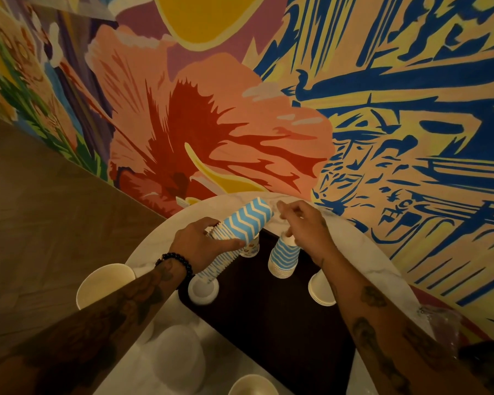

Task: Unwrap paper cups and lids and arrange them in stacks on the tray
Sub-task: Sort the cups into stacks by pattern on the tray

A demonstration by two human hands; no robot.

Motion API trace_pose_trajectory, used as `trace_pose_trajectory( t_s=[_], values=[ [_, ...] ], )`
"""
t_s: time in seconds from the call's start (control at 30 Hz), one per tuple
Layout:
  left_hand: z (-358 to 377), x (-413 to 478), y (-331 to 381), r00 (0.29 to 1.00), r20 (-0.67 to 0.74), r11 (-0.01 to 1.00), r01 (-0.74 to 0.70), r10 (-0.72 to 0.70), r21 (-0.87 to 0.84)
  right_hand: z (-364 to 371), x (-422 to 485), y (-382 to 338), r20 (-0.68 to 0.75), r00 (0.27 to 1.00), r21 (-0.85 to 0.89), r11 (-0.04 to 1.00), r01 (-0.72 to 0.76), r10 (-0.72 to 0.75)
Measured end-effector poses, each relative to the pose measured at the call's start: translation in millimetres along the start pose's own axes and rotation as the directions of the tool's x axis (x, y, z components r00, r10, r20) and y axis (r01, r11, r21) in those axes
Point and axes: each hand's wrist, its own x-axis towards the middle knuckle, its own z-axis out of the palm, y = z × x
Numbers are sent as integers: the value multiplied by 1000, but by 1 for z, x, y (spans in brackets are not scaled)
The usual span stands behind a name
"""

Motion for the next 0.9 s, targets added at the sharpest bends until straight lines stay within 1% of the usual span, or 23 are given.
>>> trace_pose_trajectory(
  t_s=[0.07,0.13,0.3,0.67,0.73,0.77,0.83,0.9],
  values=[
    [2,-1,3,1000,-1,1000,-20,20,-6,5,-3,-14,124,991,58,997,-50,43],
    [3,-2,6,999,-2,999,-43,43,-13,10,-6,-21,155,987,86,994,-65,51],
    [3,-5,8,998,12,998,-60,61,-30,14,-6,-24,116,993,159,986,-39,21],
    [5,-5,11,996,65,997,-56,59,-51,4,-6,-23,137,991,220,975,-23,-7],
    [5,-5,9,996,71,997,-48,52,-52,-3,-4,-24,94,995,223,975,-4,-17],
    [5,-5,8,996,73,998,-38,41,-48,-8,-1,-23,49,999,217,976,10,-21],
    [4,-5,4,997,74,999,-2,5,-47,-19,4,-21,-86,996,202,978,49,-32],
    [4,-3,-1,999,44,999,27,-25,-34,-30,7,-16,-227,971,134,986,102,-70]
  ],
)
